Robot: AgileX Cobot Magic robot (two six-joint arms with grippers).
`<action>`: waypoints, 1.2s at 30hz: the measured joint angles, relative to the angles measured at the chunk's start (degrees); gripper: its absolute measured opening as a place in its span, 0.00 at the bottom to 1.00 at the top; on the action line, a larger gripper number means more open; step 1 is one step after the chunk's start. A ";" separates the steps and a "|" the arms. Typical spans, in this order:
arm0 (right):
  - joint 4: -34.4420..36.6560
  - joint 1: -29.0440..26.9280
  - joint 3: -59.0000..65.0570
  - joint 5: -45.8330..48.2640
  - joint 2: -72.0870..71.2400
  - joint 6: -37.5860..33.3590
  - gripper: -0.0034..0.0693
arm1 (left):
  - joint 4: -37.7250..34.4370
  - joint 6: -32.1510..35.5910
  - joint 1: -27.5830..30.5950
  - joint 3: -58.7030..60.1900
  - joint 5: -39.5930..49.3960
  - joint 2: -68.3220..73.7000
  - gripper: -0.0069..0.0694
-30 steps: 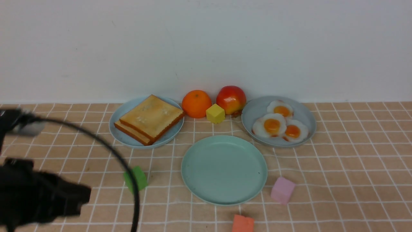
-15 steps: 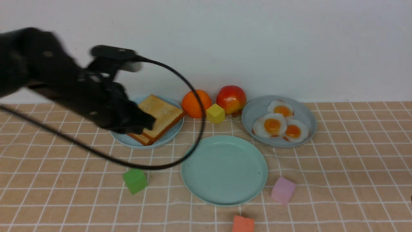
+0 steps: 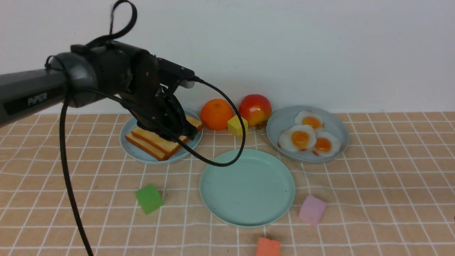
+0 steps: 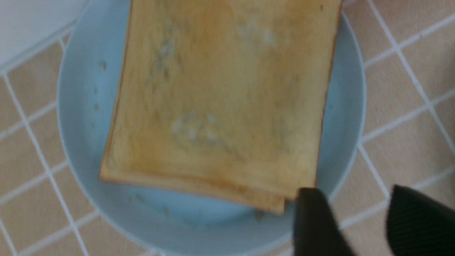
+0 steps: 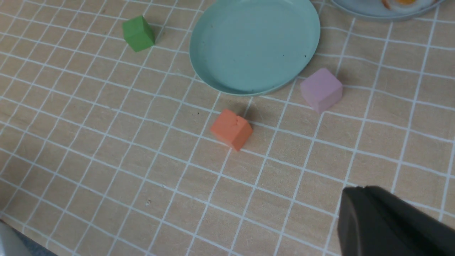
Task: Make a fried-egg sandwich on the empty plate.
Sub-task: Use the left arm to grab a slice of bread
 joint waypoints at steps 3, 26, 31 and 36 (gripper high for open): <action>0.00 0.00 0.00 -0.39 0.00 0.00 0.07 | 1.56 1.76 0.00 -0.17 -3.97 1.67 0.70; 0.00 0.00 0.00 -0.46 0.00 0.00 0.10 | 8.43 2.70 -0.13 -0.52 -7.83 8.55 0.39; 0.16 0.00 0.00 -0.44 0.00 0.00 0.11 | 8.54 2.80 -0.20 -1.01 -5.67 7.83 0.26; 0.64 0.00 0.00 -0.13 0.00 0.92 0.11 | 7.29 2.85 -0.26 -1.28 -1.97 3.63 0.26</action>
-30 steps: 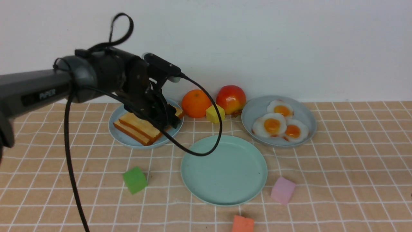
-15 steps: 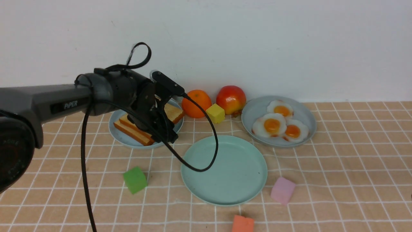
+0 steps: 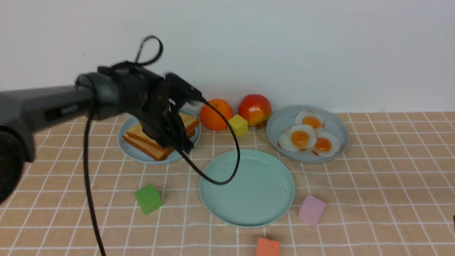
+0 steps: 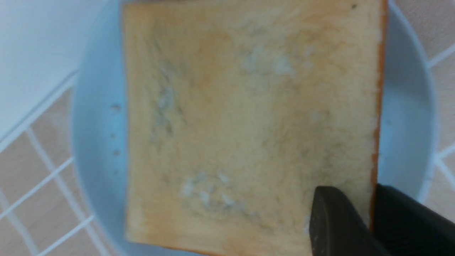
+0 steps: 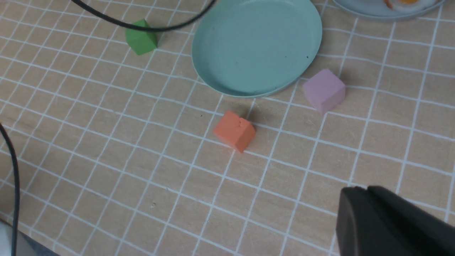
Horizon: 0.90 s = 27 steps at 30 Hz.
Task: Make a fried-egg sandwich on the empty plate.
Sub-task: Use the left arm to grab a slice of bread, then use the left arm to put a slice of bread into the empty plate in the middle
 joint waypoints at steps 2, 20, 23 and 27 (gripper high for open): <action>0.26 0.00 0.00 0.00 0.00 0.13 0.11 | -1.56 -0.05 -0.63 -0.04 1.53 -3.38 0.25; 0.00 0.00 0.00 1.47 0.00 0.13 0.13 | 2.27 0.06 -24.19 15.00 -3.42 -10.58 0.22; -0.03 0.00 0.00 1.52 0.00 0.13 0.14 | 2.27 0.06 -24.24 15.00 -3.95 -9.67 0.22; -0.03 0.00 0.00 1.65 0.00 0.13 0.15 | 2.27 0.06 -24.24 15.00 -5.86 -8.53 0.22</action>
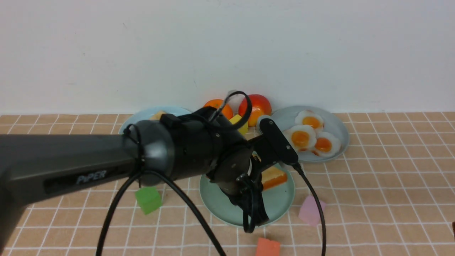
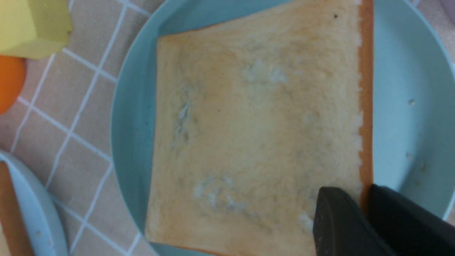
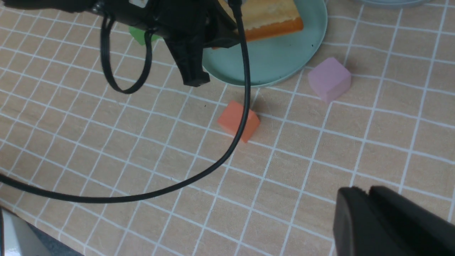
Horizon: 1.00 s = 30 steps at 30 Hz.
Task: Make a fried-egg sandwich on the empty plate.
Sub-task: Use the left arm to put a slice of bread into the empty plate in the middle, then use the right arm to grab a fried egg
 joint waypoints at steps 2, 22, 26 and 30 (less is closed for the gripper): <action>-0.13 0.00 0.00 0.13 0.00 0.00 0.16 | 0.00 0.00 0.00 0.00 -0.71 0.82 0.23; 0.66 0.00 -1.36 -10.79 20.67 3.22 0.61 | -9.84 -12.98 -2.96 -1.06 9.99 -28.26 0.45; 2.77 0.00 -7.88 -14.07 32.75 3.26 0.61 | -8.45 -17.17 -2.96 5.63 10.06 -40.87 0.14; 4.61 0.00 -15.74 -14.66 44.30 2.02 0.61 | -8.56 -17.88 -2.96 14.93 6.74 -51.67 0.07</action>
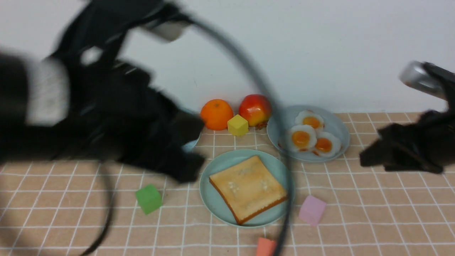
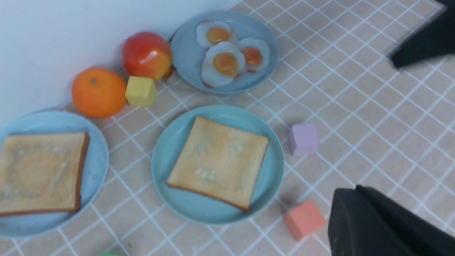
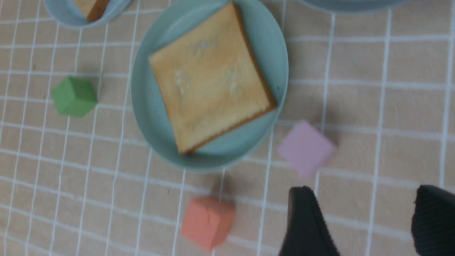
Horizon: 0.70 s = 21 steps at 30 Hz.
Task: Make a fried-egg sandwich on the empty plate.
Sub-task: Use the right arm to grab a fried egg
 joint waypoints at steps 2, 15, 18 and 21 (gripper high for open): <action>0.23 0.00 -4.48 -0.60 5.87 -1.04 0.61 | 0.00 -0.13 0.00 5.57 -3.76 -5.99 0.07; 0.49 0.00 -38.58 6.25 38.32 -5.97 0.61 | 1.43 -13.15 0.00 17.14 -11.75 -18.90 0.07; 0.19 0.00 -42.61 7.05 41.68 -5.97 0.61 | 1.48 -14.41 0.00 17.14 -11.75 -18.66 0.07; -0.93 0.00 -46.59 6.84 45.84 -6.04 0.61 | 1.48 -15.08 0.00 17.14 -11.80 -18.66 0.07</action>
